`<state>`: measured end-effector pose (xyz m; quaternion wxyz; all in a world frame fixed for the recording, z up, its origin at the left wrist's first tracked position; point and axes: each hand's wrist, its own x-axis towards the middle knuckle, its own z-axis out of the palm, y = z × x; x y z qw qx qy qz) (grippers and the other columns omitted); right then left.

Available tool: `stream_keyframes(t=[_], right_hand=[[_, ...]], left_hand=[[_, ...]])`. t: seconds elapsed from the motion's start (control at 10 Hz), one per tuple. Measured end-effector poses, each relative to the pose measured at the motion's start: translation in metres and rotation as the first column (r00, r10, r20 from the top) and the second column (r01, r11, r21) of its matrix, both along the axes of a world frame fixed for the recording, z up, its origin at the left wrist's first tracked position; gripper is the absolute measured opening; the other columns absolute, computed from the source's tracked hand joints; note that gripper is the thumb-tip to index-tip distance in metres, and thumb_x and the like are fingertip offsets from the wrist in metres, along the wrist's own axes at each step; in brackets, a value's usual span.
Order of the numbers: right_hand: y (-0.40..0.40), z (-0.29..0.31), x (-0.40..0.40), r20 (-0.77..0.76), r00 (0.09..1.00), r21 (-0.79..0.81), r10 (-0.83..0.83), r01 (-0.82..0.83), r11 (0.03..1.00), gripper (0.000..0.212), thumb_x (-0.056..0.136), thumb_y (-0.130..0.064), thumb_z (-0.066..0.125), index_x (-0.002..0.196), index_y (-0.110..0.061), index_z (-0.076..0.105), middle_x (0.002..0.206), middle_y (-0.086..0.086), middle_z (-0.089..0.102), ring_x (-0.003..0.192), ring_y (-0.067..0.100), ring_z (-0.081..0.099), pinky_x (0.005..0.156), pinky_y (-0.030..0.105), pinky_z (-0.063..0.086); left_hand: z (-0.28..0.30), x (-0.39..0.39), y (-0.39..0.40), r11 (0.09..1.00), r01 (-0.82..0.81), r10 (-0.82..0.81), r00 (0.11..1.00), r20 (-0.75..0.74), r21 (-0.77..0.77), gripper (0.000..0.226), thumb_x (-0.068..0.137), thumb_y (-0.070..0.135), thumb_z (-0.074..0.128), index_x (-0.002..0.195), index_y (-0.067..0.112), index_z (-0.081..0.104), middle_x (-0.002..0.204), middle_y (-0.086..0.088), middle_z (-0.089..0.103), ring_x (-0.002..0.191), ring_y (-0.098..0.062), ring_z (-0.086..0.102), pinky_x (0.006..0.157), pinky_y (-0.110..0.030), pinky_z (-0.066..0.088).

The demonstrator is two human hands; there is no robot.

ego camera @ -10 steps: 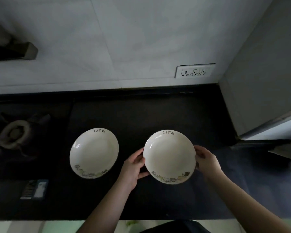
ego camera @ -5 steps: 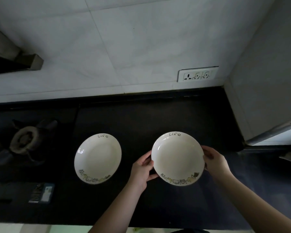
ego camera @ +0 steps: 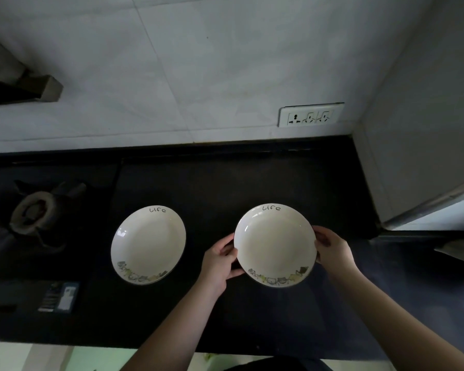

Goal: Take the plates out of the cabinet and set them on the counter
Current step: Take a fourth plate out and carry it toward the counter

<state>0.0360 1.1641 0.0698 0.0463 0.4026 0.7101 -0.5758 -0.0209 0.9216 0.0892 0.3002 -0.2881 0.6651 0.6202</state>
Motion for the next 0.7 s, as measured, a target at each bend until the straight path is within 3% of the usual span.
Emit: stream_keyframes(t=[0.1, 0.3, 0.4, 0.5, 0.6, 0.7], right_hand=[[-0.001, -0.001, 0.0, 0.005, 1.0, -0.001, 0.0, 0.0, 1.0, 0.027, 0.091, -0.016, 0.063, 0.112, -0.032, 0.063, 0.098, -0.012, 0.068, 0.087, 0.012, 0.065, 0.073, 0.038, 0.058], [0.005, -0.005, -0.001, 0.0, 1.0, 0.014, 0.028, -0.028, 1.0, 0.027, 0.091, -0.019, 0.062, 0.116, -0.031, 0.062, 0.1, -0.011, 0.066, 0.089, 0.014, 0.065, 0.078, 0.045, 0.06], [0.005, -0.008, -0.002, 0.001, 0.998, 0.041, 0.069, -0.069, 0.997, 0.028, 0.092, -0.021, 0.062, 0.116, -0.034, 0.06, 0.098, -0.015, 0.064, 0.084, 0.007, 0.063, 0.07, 0.038, 0.06], [0.006, -0.005, -0.004, 0.031, 0.992, 0.102, 0.123, -0.126, 0.987, 0.028, 0.092, -0.026, 0.061, 0.118, -0.035, 0.058, 0.1, -0.015, 0.064, 0.08, 0.0, 0.058, 0.058, 0.022, 0.048], [0.009, -0.005, -0.006, 0.091, 0.987, 0.136, 0.135, -0.147, 0.98, 0.035, 0.094, -0.031, 0.056, 0.129, -0.029, 0.054, 0.113, -0.005, 0.063, 0.078, -0.001, 0.054, 0.059, 0.019, 0.041], [0.009, -0.003, -0.003, 0.073, 0.989, 0.212, 0.132, -0.144, 0.967, 0.042, 0.094, -0.033, 0.055, 0.135, -0.025, 0.051, 0.13, 0.003, 0.054, 0.105, 0.016, 0.057, 0.082, 0.028, 0.047]], left_hand=[[0.001, -0.001, 0.001, 0.999, 0.025, -0.026, 0.999, -0.026, -0.038, 0.042, 0.091, 0.006, 0.066, 0.097, 0.048, 0.063, 0.114, 0.008, 0.057, 0.104, -0.015, 0.06, 0.061, -0.038, 0.062], [-0.002, -0.001, 0.005, 0.986, 0.09, -0.1, 0.993, -0.06, -0.14, 0.043, 0.09, 0.005, 0.066, 0.112, 0.04, 0.058, 0.131, 0.0, 0.055, 0.119, -0.025, 0.057, 0.068, -0.043, 0.063], [0.0, -0.002, 0.004, 0.982, 0.103, -0.116, 0.991, -0.071, -0.16, 0.045, 0.09, 0.005, 0.066, 0.122, 0.035, 0.057, 0.135, -0.002, 0.054, 0.119, -0.024, 0.057, 0.07, -0.042, 0.063], [0.0, -0.002, 0.005, 0.982, 0.115, -0.127, 0.989, -0.073, -0.149, 0.044, 0.091, 0.006, 0.065, 0.122, 0.035, 0.056, 0.135, -0.003, 0.053, 0.117, -0.023, 0.057, 0.07, -0.041, 0.063], [0.002, -0.003, 0.004, 0.971, 0.133, -0.15, 0.986, -0.071, -0.2, 0.047, 0.091, 0.013, 0.067, 0.129, 0.035, 0.052, 0.124, 0.003, 0.056, 0.1, -0.014, 0.059, 0.063, -0.032, 0.062], [0.008, -0.003, -0.001, 0.906, 0.149, -0.222, 0.964, -0.145, -0.396, 0.05, 0.093, 0.021, 0.064, 0.138, 0.034, 0.046, 0.111, 0.012, 0.057, 0.092, -0.009, 0.061, 0.057, -0.024, 0.053]])
